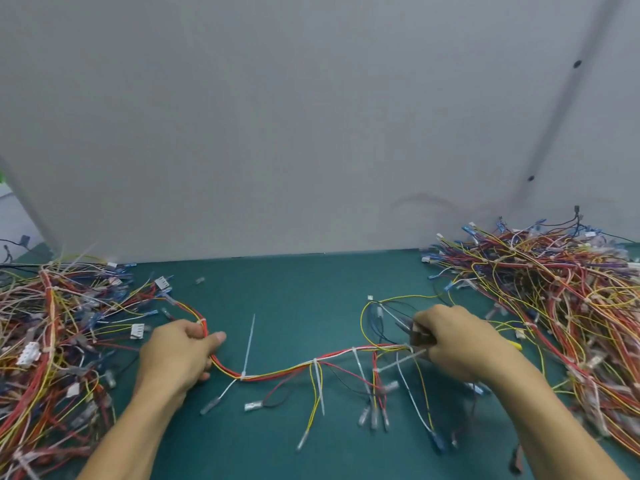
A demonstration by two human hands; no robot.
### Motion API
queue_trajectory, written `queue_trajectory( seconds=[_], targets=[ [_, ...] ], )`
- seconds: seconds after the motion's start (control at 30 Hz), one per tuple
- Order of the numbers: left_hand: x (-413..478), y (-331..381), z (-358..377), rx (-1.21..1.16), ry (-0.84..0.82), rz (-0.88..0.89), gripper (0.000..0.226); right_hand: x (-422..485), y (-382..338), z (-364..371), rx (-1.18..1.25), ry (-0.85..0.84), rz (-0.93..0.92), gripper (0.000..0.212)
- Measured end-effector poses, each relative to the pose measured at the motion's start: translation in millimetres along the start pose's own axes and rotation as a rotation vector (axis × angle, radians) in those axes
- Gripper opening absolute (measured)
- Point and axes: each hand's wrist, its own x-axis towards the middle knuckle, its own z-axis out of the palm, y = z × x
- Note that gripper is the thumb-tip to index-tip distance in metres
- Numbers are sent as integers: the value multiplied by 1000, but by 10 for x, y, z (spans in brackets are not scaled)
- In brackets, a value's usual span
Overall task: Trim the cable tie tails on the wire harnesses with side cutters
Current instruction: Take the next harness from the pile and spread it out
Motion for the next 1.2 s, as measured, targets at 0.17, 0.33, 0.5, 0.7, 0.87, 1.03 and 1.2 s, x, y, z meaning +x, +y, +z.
queue_trajectory(
  seconds=[0.17, 0.33, 0.5, 0.7, 0.87, 1.03, 1.2],
  targets=[
    [16, -10, -29, -154, -55, -37, 12, 28, 96, -8, 230, -90, -75, 5],
    [14, -16, -98, -243, -113, -82, 11, 90, 255, -145, 477, 54, 13, 6],
    [5, -28, -123, -238, -128, -67, 10, 164, 272, -64, 301, 163, 139, 8],
    [7, -55, -116, -212, -134, -53, 10, 173, -45, 95, 206, 303, 151, 29],
    [16, -52, -111, -199, -131, -40, 10, 366, -531, 158, 177, 351, 132, 28],
    [13, -79, -97, -186, -116, -27, 5, 845, -661, 55, 151, 163, 269, 24],
    [11, -64, -85, -188, -114, -15, 7, 971, -541, 51, 304, 31, 374, 19]
  ],
)
